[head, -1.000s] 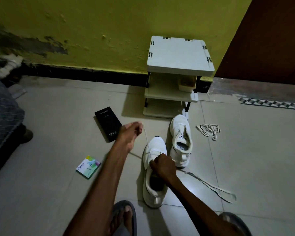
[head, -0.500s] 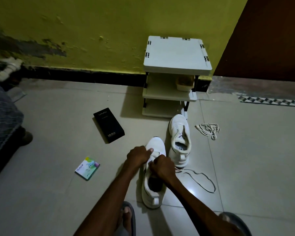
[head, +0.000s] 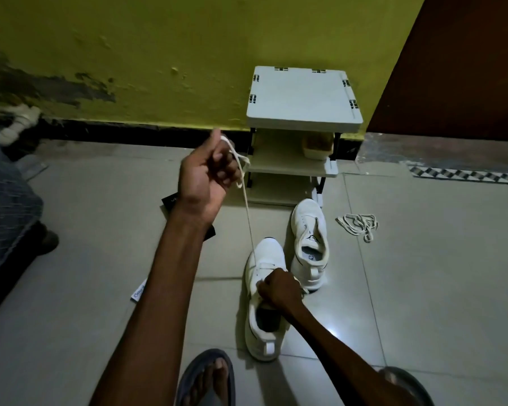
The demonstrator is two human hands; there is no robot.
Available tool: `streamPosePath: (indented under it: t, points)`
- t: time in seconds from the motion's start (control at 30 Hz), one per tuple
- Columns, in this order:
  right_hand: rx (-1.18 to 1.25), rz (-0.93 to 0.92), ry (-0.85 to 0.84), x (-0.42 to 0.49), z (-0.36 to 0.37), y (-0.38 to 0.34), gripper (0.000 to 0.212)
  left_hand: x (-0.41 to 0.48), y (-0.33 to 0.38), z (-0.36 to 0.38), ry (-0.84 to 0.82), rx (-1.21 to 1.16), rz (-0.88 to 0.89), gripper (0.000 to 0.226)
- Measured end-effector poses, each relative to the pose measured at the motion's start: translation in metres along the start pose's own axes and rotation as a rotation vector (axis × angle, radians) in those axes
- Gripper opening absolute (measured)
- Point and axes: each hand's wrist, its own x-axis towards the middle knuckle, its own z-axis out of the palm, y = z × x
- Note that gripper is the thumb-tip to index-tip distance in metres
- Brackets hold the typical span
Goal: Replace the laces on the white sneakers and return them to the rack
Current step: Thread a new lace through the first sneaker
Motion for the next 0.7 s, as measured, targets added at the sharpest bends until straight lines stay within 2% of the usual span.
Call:
streamPosePath:
  t: [0.03, 0.1, 0.17, 0.2, 0.27, 0.33, 0.37, 0.43, 0.47, 0.5, 0.6, 0.7]
  points:
    - [0.016, -0.006, -0.016, 0.002, -0.001, 0.000, 0.039, 0.002, -0.001, -0.002, -0.013, 0.217, -0.023, 0.041]
    - [0.088, -0.001, -0.081, 0.002, -0.008, 0.001, 0.043, 0.009, -0.019, -0.016, -0.013, 0.855, -0.120, 0.041]
    - [0.224, 0.016, -0.132, 0.003, -0.023, 0.005, 0.038, 0.013, -0.051, -0.043, 0.034, 1.463, -0.269, 0.043]
    - [0.284, 0.017, -0.132, 0.002, -0.032, 0.007, 0.032, 0.010, -0.068, -0.057, 0.076, 1.610, -0.368, 0.050]
    - [0.399, -0.012, -0.082, 0.001, -0.048, 0.010, 0.021, -0.002, -0.096, -0.075, 0.158, 1.718, -0.451, 0.057]
    - [0.580, -0.033, -0.024, -0.002, -0.061, 0.010, 0.021, -0.010, -0.116, -0.079, 0.111, 1.690, -0.440, 0.045]
    - [0.643, -0.052, 0.010, -0.002, -0.068, 0.008, 0.022, -0.013, -0.121, -0.077, 0.064, 1.515, -0.476, 0.037]
    - [0.723, -0.072, 0.051, -0.005, -0.077, 0.001, 0.017, -0.026, -0.127, -0.064, -0.003, 0.944, -0.609, 0.027]
    - [0.749, -0.075, 0.060, -0.007, -0.080, -0.002, 0.014, -0.031, -0.129, -0.058, -0.027, 0.759, -0.606, 0.026]
    - [0.772, -0.079, 0.069, -0.008, -0.083, -0.005, 0.014, -0.033, -0.130, -0.054, -0.048, 0.675, -0.571, 0.024]
    - [0.815, -0.104, 0.092, -0.013, -0.086, -0.012, 0.011, -0.040, -0.130, -0.045, -0.052, 0.608, -0.456, 0.015]
    - [0.781, -0.120, 0.092, -0.016, -0.089, -0.017, 0.004, -0.039, -0.129, -0.041, 0.053, 0.656, -0.401, 0.008]
